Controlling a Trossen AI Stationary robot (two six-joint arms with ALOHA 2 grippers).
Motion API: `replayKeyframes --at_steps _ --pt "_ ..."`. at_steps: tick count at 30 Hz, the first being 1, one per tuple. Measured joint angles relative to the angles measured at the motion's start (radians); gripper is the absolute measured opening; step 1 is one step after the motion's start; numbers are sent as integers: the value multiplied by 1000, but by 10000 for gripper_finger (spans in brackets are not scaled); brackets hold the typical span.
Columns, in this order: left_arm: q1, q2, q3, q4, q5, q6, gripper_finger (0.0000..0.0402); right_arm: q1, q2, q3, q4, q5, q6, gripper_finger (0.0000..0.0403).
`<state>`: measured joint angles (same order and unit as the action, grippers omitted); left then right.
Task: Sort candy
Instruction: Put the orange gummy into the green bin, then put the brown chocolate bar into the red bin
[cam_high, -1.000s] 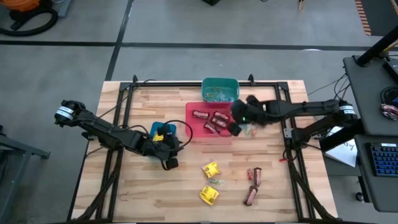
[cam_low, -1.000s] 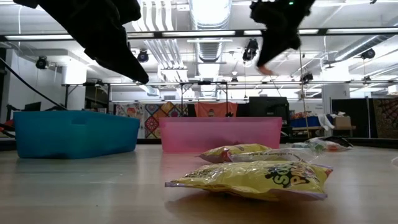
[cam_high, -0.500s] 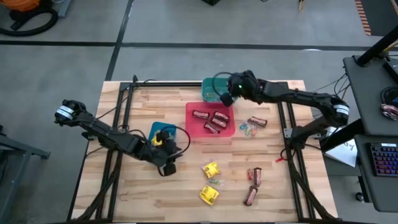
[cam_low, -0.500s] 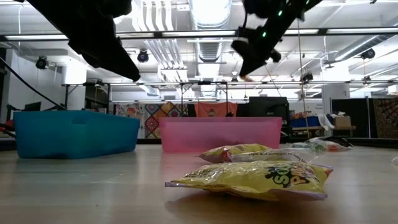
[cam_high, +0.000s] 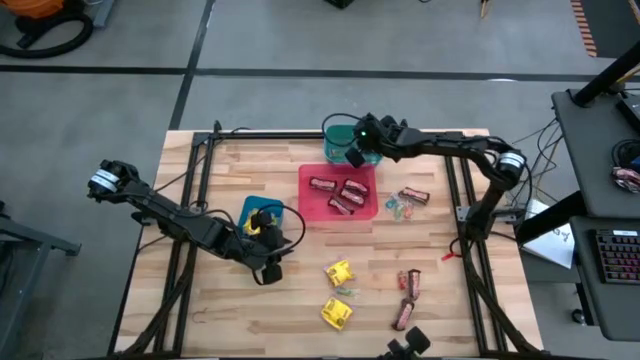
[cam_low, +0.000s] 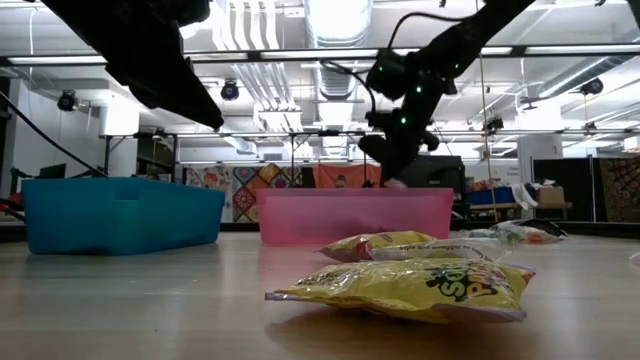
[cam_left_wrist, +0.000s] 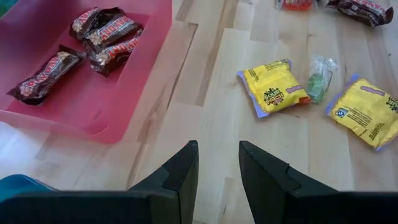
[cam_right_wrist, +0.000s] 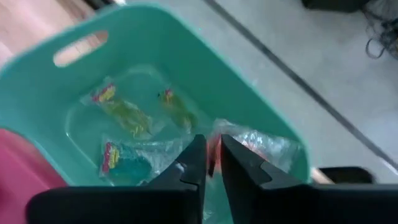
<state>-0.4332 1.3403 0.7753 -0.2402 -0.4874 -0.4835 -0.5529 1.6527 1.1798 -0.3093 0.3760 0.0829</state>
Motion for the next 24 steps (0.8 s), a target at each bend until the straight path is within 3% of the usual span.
replayKeyframes --at_steps 7,11,14,19,24 --pt "0 0 0 0 -2 2 100 -18 18 13 -14 -41 23 109" --pt "0 0 0 2 -2 2 100 -17 -23 34 -112 -59 37 132" --pt "0 0 0 2 -2 2 100 -12 -78 48 -218 -143 66 141" --pt "0 0 0 2 -24 3 100 16 -175 51 -399 -377 164 142" --pt "0 0 0 -4 -39 6 100 112 -250 48 -565 -404 222 137"
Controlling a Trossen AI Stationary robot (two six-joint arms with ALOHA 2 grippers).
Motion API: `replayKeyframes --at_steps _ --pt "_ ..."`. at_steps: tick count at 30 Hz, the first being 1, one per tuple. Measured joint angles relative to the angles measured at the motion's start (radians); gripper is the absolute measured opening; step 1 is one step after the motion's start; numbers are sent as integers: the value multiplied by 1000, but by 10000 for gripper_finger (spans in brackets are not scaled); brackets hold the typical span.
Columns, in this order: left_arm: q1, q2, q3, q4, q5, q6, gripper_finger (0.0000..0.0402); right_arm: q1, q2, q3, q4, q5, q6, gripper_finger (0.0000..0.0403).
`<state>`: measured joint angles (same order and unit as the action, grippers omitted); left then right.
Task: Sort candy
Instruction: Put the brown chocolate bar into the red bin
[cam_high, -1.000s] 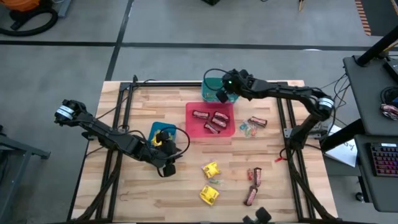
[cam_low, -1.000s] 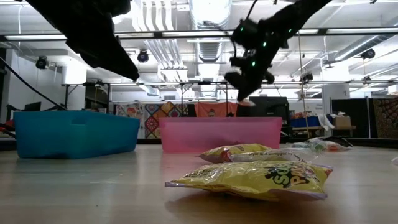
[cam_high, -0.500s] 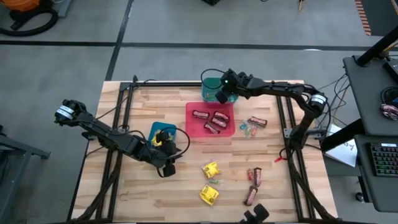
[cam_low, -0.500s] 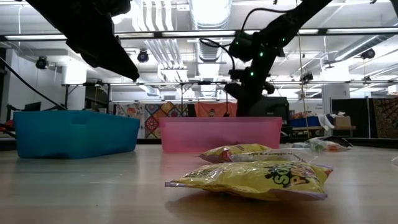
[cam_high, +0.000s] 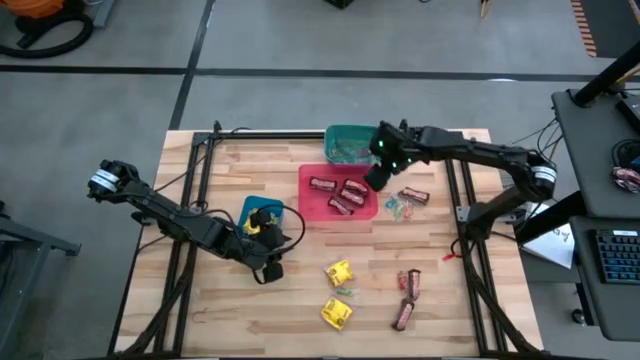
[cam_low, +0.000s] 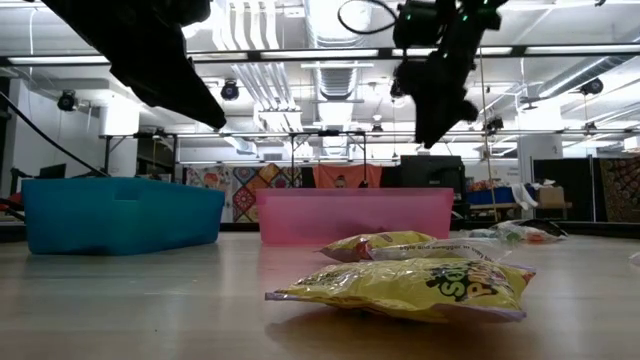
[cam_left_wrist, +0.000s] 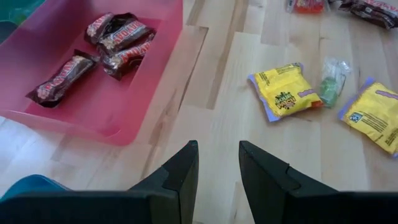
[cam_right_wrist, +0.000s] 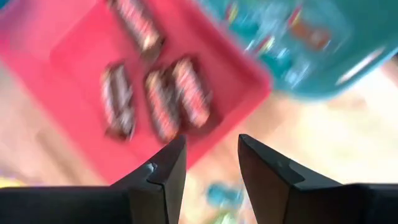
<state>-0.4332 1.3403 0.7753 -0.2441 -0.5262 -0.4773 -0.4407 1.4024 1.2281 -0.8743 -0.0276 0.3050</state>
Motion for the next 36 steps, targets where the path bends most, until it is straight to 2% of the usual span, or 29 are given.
replayKeyframes --at_steps 12,21,28,36 --pt "0 0 0 1 0 28 100 312 -24 -4 -196 -3 226 153" --pt "0 0 0 1 -39 84 100 561 -22 -51 -330 -39 555 160" --pt "1 0 0 3 -41 102 100 785 -26 -179 -275 -135 924 160" --pt "1 0 0 6 -42 126 100 972 -24 -282 -40 -88 1270 160"
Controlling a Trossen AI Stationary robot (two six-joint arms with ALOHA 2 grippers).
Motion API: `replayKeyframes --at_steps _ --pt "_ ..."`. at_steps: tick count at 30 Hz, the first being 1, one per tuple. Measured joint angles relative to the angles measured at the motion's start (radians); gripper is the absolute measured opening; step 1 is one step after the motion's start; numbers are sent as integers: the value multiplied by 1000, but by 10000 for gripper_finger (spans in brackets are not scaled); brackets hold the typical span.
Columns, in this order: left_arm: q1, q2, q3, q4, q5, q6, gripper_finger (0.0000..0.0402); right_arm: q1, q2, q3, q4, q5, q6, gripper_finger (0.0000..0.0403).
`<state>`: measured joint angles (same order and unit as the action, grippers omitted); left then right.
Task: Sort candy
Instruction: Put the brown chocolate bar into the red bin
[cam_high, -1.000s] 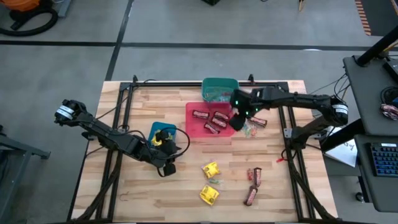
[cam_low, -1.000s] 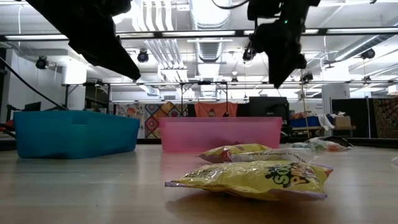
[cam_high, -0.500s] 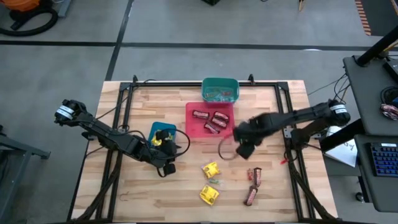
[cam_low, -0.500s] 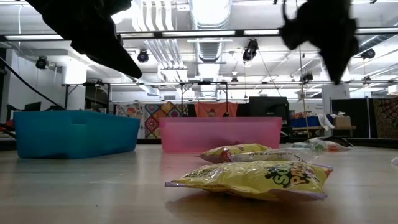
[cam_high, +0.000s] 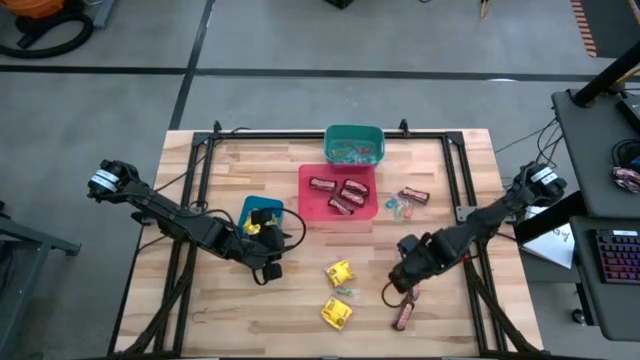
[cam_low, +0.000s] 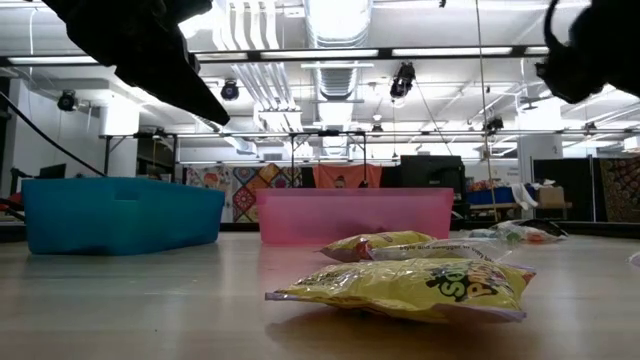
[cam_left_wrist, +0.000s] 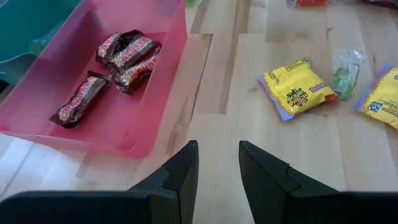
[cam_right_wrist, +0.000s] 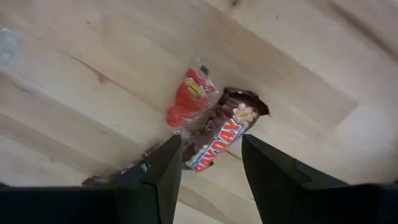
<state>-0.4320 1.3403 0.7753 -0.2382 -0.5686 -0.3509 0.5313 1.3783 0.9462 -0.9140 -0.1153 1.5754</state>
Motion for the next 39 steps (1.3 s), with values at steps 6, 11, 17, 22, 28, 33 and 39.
replayKeyframes --at_steps 6,11,17,22,28,33,39 --pt "0 0 0 -1 0 2 100 56 24 -43 39 11 111 160" --pt "0 0 0 -4 0 2 100 67 50 -75 131 11 143 160" --pt "0 0 0 -5 0 2 100 69 98 -90 143 3 152 160" --pt "0 0 0 -6 0 3 100 69 148 -90 149 2 126 160" --pt "0 0 0 -7 0 2 100 69 151 -91 147 -6 108 124" --pt "0 0 0 -8 0 2 100 69 130 -91 134 -33 99 75" --pt "0 0 0 -8 0 2 100 67 71 -90 67 -53 91 68"
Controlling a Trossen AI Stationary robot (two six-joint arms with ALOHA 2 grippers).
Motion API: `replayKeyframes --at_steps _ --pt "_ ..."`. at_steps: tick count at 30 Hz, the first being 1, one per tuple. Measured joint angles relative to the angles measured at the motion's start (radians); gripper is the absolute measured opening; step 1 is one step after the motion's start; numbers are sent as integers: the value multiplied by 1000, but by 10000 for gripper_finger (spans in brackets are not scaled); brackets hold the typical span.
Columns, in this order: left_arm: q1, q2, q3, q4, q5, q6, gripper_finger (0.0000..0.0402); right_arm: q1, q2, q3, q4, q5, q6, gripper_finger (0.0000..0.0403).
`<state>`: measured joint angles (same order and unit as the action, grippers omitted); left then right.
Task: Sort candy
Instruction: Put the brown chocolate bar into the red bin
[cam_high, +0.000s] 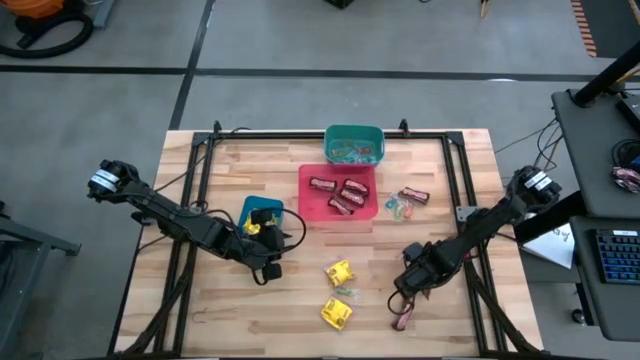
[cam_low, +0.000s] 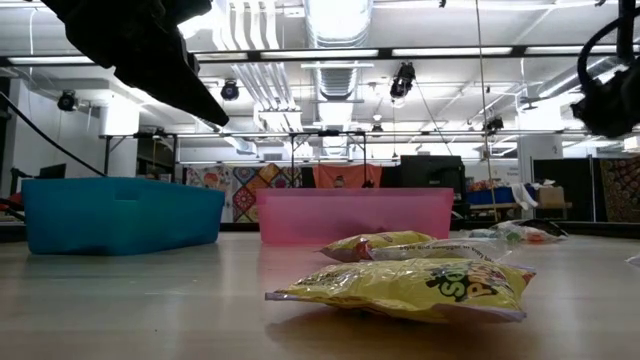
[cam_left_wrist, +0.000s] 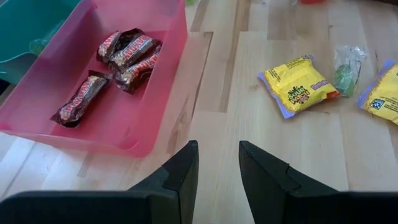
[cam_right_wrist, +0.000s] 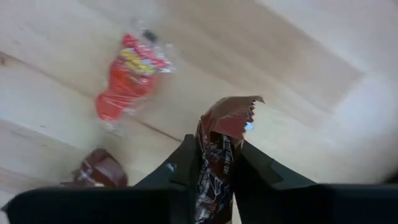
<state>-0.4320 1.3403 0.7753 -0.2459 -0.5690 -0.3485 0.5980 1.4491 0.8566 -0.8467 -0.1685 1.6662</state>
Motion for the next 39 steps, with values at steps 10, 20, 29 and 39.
replayKeyframes --at_steps 10,20,29,39 --pt "0 0 0 6 0 0 100 -71 -158 100 -243 176 -73 64" --pt "0 0 0 11 0 0 100 -261 -174 217 -264 478 -501 64" --pt "0 0 0 22 0 0 100 -494 -108 253 12 564 -1076 64" --pt "0 0 0 37 0 -11 100 -615 9 248 300 552 -1627 63"
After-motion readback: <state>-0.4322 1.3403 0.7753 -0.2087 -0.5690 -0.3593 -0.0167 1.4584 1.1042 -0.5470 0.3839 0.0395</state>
